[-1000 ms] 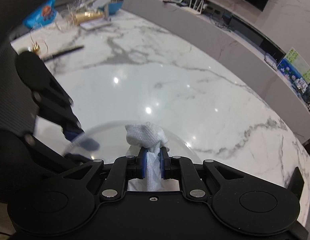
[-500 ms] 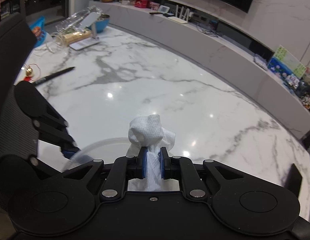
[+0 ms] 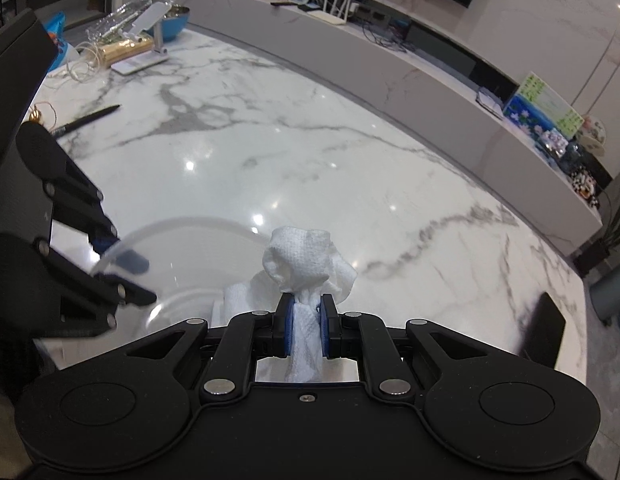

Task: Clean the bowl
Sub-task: 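Lift the cloth up along the inner wall toward the rim with the right gripper, then wipe the inner wall near the rim with the cloth in the right gripper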

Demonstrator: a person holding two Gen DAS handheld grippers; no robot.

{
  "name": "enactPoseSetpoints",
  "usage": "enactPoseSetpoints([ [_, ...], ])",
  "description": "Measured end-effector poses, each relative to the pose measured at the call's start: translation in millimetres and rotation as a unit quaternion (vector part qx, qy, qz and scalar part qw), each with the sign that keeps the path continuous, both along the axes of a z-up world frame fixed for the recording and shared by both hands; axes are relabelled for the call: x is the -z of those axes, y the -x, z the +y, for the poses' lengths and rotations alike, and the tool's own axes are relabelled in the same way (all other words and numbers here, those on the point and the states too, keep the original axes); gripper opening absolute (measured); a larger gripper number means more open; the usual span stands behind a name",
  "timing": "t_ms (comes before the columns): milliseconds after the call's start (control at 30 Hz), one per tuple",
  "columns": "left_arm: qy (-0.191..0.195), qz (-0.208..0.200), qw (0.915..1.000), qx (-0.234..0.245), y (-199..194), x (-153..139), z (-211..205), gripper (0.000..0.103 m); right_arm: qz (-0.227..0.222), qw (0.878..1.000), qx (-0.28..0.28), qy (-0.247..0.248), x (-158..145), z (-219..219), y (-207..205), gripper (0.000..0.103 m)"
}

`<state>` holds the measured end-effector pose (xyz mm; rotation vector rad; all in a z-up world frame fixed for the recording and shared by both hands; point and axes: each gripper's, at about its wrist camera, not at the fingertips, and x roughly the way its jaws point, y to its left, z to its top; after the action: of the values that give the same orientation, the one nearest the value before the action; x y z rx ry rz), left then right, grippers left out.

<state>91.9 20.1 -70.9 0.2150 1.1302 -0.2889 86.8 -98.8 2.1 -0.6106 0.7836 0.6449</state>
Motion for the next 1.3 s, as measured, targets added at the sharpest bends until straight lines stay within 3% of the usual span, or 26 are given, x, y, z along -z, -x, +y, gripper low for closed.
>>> enactPoseSetpoints([
  [433, -0.005, -0.004, 0.9999, 0.012, 12.6, -7.5, -2.4, 0.019, -0.001, 1.0, 0.007, -0.018, 0.1, -7.9, -4.9, 0.011],
  [1000, 0.0, -0.007, 0.9999, 0.012, 15.0, -7.1, -0.5, 0.02, 0.036, 0.995, -0.056, -0.08, 6.4, 32.9, -23.0, 0.011],
  [1300, -0.006, -0.009, 0.9999, 0.01, 13.6, -7.4, -1.4, 0.02, 0.027, 0.996, -0.05, -0.069, 6.3, 33.4, -20.2, 0.011],
])
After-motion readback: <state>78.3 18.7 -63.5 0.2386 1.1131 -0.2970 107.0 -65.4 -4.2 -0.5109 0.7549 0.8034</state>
